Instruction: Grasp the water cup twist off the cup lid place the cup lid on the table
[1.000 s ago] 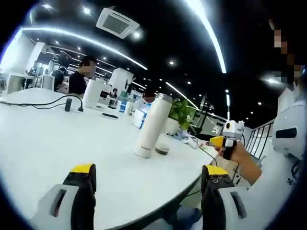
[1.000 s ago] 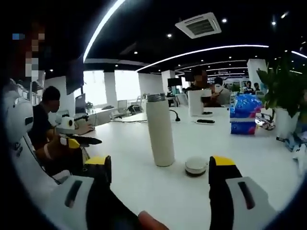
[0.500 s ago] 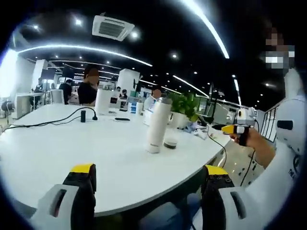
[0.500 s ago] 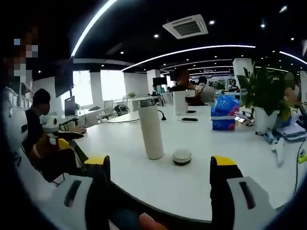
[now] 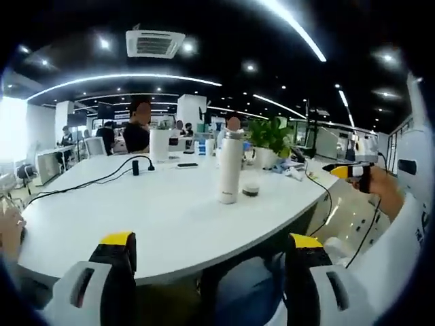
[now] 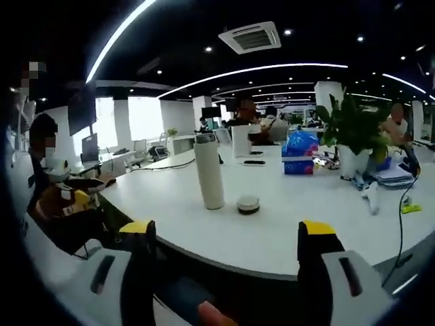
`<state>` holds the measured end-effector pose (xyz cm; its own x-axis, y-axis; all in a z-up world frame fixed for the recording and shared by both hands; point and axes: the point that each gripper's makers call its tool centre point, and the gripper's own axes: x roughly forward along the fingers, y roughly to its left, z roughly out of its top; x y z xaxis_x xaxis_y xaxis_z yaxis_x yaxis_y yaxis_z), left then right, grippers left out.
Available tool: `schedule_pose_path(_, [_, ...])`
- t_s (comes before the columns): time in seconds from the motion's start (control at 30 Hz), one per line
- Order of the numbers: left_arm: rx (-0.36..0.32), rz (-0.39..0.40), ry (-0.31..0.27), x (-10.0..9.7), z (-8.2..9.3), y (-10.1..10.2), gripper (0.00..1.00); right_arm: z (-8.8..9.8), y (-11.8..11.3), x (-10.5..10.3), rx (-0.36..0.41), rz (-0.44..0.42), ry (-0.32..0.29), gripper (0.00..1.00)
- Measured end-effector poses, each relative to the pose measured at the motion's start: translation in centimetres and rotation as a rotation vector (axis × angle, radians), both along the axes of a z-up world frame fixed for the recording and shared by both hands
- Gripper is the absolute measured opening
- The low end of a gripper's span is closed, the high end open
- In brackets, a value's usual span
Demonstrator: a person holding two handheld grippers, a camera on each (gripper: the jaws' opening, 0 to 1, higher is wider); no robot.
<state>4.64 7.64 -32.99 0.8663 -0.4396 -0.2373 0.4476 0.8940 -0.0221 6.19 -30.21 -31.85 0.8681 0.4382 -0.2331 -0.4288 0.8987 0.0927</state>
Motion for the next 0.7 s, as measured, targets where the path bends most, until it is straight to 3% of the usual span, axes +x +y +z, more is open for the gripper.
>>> schedule_pose_path(0.3, [-0.047,-0.050,-0.007,-0.4,-0.1,-1.4,0.90,0.1,0.5,-1.2,0.003,-0.016,-0.013,0.86])
schedule_pose_path(0.7, [-0.078,-0.044,-0.022,0.0,0.5,-1.1,0.89,0.5,1.2,-1.0,0.009,0.006,-0.022,0.86])
